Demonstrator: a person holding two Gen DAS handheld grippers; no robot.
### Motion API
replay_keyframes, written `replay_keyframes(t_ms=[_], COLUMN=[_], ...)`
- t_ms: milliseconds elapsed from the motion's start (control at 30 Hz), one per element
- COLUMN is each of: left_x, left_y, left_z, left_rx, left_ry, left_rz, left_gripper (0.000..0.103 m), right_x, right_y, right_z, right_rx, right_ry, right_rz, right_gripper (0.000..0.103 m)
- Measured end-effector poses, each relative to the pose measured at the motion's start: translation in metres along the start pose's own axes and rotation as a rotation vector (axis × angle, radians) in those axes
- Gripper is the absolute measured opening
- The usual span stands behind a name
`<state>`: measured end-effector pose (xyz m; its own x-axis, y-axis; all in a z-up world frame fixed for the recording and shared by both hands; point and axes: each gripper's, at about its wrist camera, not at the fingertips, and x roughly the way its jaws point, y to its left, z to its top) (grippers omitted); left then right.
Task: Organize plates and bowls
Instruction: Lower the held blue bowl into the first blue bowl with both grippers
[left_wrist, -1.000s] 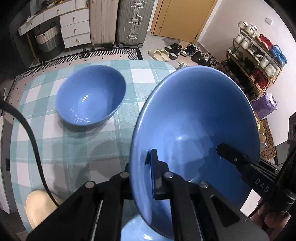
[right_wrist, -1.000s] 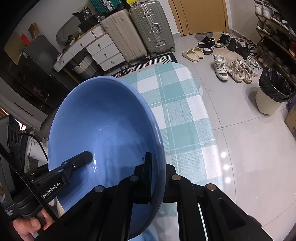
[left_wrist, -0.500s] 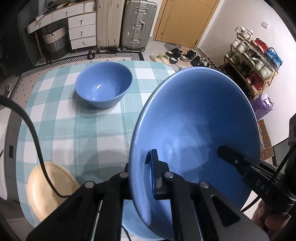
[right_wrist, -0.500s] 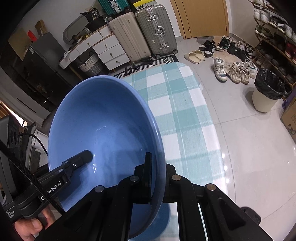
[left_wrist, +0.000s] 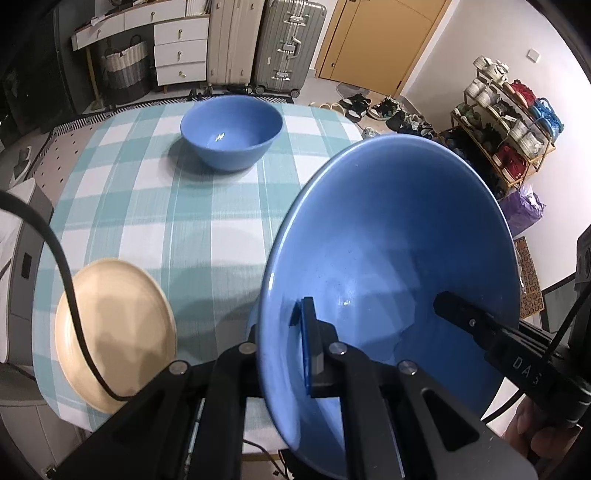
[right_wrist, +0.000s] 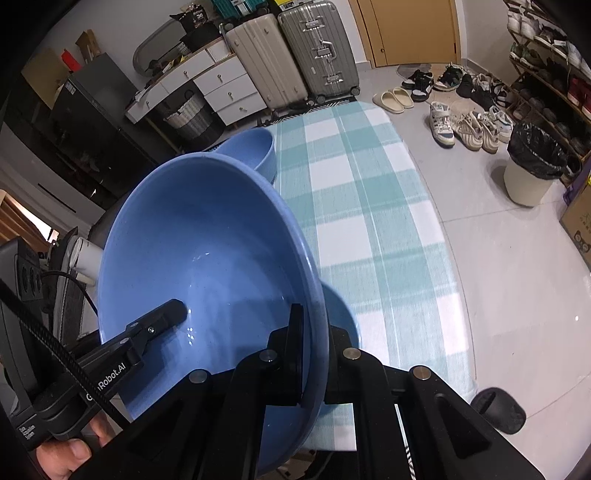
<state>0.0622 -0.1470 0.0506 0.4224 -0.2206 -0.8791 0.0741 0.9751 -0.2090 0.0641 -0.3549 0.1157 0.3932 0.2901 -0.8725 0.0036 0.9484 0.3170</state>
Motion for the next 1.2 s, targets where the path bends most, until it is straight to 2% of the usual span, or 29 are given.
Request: replay_keyframes(t_ms=[200,500,867,967,1200], left_x=[0.006,0.030,0.061,0.065,0.069], left_y=[0.005,0.013,0.023,0.024,0.021], left_z=[-0.019,-0.030,-0.036,-0.037,-0.037], left_rx=[0.001,0.010,-0.007,0.003,0.012], left_ry=[-0.001,0.003,0.058,0.060,0.064], left_rz=[0.022,0.052,0.048,0.059,0.069], left_gripper=[0.005,0.007,0.007,0.007,0.007], right_x=[0.009,0.036,0.071,0.080,0.088], right_y=[0.001,-0.007,-0.014,-0.015,-0.019], right_z=[-0.018,-0.031,-0.033,-0.033,-0.033], right_rx=[0.005,0.023,0.001,-0.004,0.011], right_ry=[0.019,0.063,0.121,0.154,0.170], right_rz=[0.002,0.015,-0.014,-0.030,-0.040], right_gripper=[0.005,0.005,0.005,0.005,0.005])
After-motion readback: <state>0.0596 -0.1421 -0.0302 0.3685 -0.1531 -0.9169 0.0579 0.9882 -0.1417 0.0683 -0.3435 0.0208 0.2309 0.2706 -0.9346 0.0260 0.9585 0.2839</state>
